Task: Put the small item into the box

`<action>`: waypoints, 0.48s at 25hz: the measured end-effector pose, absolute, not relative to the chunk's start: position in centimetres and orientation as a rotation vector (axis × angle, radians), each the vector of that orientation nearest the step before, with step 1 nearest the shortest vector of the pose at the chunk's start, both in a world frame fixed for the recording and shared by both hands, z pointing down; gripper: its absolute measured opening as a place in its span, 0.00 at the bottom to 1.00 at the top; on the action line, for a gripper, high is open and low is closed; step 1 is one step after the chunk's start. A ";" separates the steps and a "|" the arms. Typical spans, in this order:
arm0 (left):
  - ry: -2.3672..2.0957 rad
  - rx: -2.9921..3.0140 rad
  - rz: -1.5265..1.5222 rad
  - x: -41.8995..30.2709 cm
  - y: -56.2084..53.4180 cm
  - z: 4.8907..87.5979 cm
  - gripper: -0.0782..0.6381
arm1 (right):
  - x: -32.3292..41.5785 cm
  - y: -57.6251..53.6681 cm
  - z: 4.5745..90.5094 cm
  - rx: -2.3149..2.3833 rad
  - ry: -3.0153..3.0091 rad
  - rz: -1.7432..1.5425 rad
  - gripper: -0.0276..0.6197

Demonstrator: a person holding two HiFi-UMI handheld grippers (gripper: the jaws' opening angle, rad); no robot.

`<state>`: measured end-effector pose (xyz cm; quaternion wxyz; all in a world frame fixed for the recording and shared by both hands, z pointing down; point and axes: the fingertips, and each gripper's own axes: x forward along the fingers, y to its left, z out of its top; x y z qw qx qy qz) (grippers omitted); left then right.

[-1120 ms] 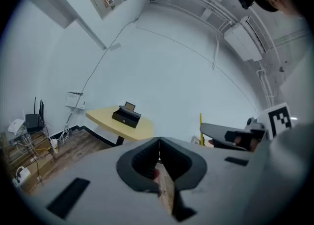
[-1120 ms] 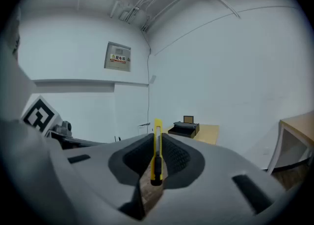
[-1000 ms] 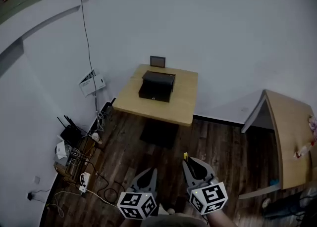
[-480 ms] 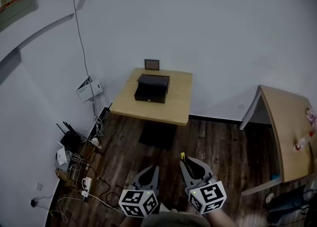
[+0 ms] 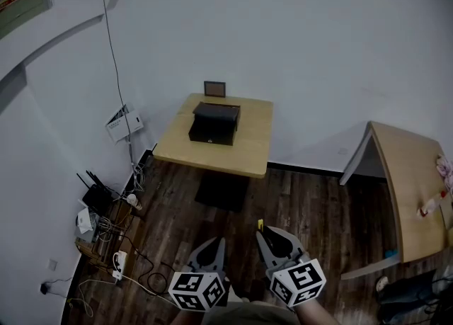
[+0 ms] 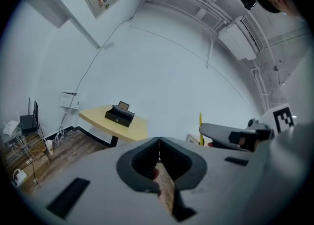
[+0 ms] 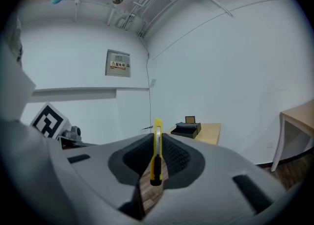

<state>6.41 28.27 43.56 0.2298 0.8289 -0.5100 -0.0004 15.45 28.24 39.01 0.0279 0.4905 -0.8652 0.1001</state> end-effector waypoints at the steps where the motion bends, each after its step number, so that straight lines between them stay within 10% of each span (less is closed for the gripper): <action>1: -1.399 2.281 0.001 6.5 28.1 43.7 0.11 | 15.5 28.0 39.1 1.518 -2.671 0.315 0.11; 12: -1.403 2.269 0.008 4.1 20.7 44.7 0.11 | 14.3 20.2 39.9 1.559 -2.666 0.348 0.11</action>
